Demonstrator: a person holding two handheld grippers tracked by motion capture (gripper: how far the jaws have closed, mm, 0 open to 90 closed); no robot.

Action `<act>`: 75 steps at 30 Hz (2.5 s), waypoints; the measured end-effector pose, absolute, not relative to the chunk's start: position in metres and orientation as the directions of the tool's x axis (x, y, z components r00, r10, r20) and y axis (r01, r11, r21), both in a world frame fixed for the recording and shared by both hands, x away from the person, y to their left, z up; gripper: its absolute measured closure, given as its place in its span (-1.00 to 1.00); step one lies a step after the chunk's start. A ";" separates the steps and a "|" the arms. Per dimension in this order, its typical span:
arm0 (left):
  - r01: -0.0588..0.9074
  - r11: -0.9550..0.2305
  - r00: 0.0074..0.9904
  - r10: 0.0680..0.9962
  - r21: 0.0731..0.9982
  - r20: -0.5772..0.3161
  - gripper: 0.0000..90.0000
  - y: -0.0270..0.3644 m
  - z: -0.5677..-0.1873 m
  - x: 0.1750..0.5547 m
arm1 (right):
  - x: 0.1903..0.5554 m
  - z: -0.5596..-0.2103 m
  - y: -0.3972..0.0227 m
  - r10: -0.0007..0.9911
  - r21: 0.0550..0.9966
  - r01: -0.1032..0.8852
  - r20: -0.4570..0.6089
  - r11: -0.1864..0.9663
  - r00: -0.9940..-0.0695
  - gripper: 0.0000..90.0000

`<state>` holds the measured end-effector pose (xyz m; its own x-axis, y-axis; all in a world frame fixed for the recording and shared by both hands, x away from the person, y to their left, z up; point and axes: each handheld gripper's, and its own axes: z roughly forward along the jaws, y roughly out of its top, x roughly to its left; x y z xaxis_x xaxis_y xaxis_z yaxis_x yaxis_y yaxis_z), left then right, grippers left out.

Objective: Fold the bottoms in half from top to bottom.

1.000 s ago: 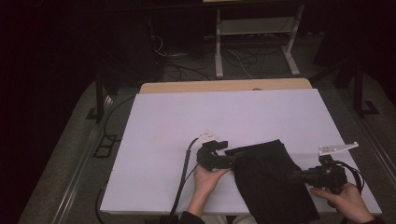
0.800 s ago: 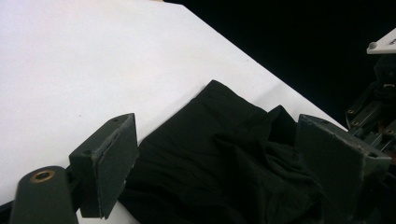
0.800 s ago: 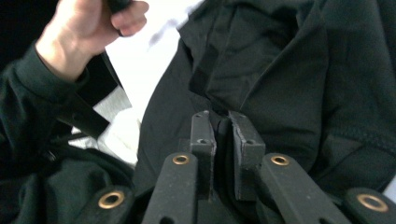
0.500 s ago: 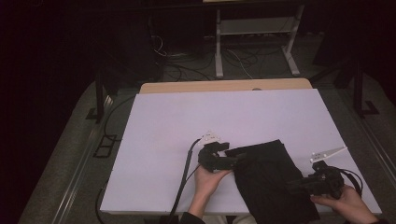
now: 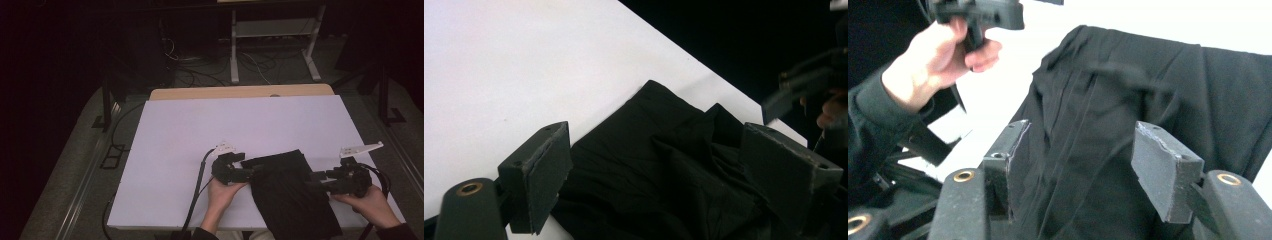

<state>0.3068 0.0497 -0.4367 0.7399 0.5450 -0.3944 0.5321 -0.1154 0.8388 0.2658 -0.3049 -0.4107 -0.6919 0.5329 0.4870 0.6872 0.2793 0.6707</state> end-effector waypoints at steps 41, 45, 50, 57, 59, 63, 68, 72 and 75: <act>0.541 -0.121 0.735 0.548 0.832 -0.399 -0.69 0.054 -0.441 0.307 | 0.370 -0.444 -0.258 0.546 0.524 0.704 0.449 0.480 -0.707 0.97; 0.543 -0.127 0.735 0.549 0.830 -0.397 -0.70 0.054 -0.441 0.308 | 0.370 -0.449 -0.255 0.537 0.497 0.706 0.460 0.505 -0.707 0.97; 0.545 -0.124 0.733 0.550 0.829 -0.400 -0.70 0.054 -0.442 0.308 | 0.366 -0.453 -0.253 0.532 0.485 0.710 0.471 0.511 -0.704 0.97; 0.547 -0.122 0.730 0.553 0.828 -0.400 -0.70 0.054 -0.444 0.309 | 0.363 -0.453 -0.249 0.495 0.480 0.703 0.500 0.525 -0.711 0.97; 0.548 -0.119 0.728 0.555 0.828 -0.403 -0.70 0.054 -0.444 0.309 | 0.362 -0.452 -0.246 0.480 0.483 0.697 0.507 0.530 -0.716 0.97; 0.551 -0.112 0.723 0.558 0.827 -0.406 -0.70 0.056 -0.445 0.310 | 0.358 -0.451 -0.242 0.449 0.484 0.677 0.511 0.554 -0.733 0.97; 0.558 -0.097 0.713 0.563 0.824 -0.417 -0.70 0.059 -0.448 0.311 | 0.348 -0.449 -0.233 0.401 0.475 0.646 0.522 0.597 -0.753 0.97; 0.556 -0.093 0.713 0.564 0.826 -0.416 -0.70 0.060 -0.448 0.311 | 0.341 -0.446 -0.228 0.356 0.482 0.627 0.539 0.613 -0.763 0.97; 0.556 -0.085 0.712 0.563 0.827 -0.421 -0.70 0.060 -0.447 0.311 | 0.334 -0.442 -0.227 0.326 0.497 0.615 0.549 0.613 -0.769 0.97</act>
<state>0.3114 0.0600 -0.4473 0.7116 0.5627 -0.4207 0.5562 -0.0854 0.8267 0.3338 -0.2268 -0.4422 -0.7692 0.3263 0.5494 0.6147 0.6128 0.4967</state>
